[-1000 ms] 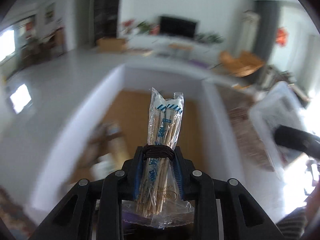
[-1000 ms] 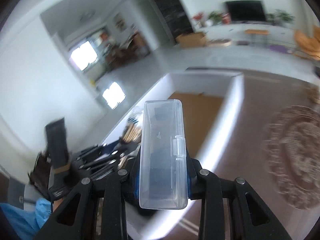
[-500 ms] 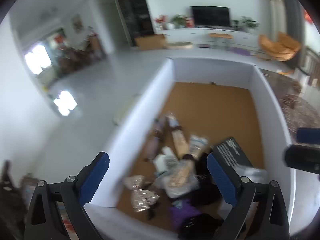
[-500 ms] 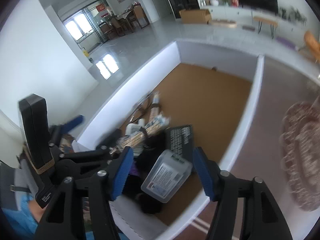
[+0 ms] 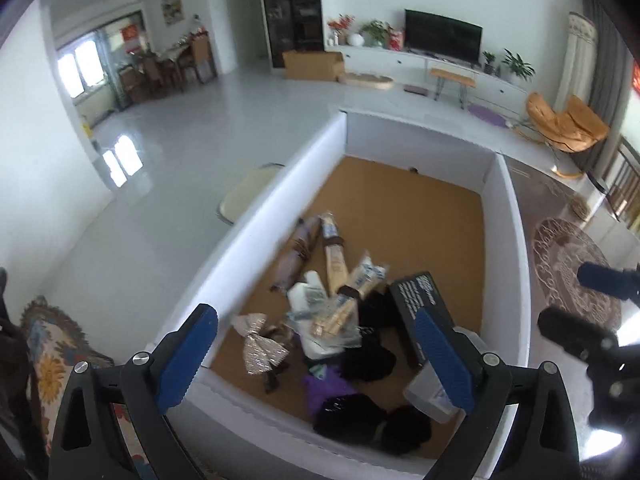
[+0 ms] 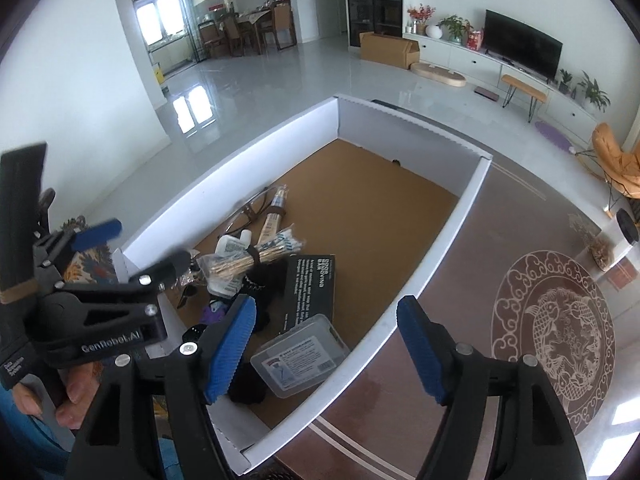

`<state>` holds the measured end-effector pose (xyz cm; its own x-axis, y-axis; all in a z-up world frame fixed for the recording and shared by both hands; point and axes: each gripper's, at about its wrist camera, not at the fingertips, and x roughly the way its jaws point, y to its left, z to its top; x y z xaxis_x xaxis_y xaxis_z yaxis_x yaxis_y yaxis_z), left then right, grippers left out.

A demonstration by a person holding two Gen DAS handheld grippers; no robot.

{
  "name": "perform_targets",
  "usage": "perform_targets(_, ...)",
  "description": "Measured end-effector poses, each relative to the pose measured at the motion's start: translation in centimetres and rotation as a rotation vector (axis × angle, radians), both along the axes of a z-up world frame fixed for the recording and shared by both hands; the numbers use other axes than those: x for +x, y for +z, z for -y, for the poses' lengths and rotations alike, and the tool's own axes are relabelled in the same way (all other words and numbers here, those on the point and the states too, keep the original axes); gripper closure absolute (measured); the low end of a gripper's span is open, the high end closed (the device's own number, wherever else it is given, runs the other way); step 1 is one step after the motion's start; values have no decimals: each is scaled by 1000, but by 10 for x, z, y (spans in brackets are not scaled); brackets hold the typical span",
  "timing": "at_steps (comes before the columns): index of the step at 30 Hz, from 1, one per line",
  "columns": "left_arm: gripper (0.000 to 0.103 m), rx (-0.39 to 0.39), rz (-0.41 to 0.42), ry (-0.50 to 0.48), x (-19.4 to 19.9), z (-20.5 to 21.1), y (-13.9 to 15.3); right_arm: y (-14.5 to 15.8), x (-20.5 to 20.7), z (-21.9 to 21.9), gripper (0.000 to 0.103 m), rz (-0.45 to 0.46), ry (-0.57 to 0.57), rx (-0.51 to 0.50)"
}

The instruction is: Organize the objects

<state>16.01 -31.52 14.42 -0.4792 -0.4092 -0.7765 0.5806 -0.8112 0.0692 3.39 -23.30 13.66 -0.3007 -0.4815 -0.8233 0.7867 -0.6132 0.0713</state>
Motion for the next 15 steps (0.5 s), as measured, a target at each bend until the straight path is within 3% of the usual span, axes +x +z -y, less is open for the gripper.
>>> perform_targets(12, 3, 37, -33, 47, 11, 8, -3, -15, 5, 16, 29, 9, 29, 32)
perform_targets(15, 3, 5, -54, 90, 16, 8, -1, -14, 4, 16, 29, 12, 25, 25)
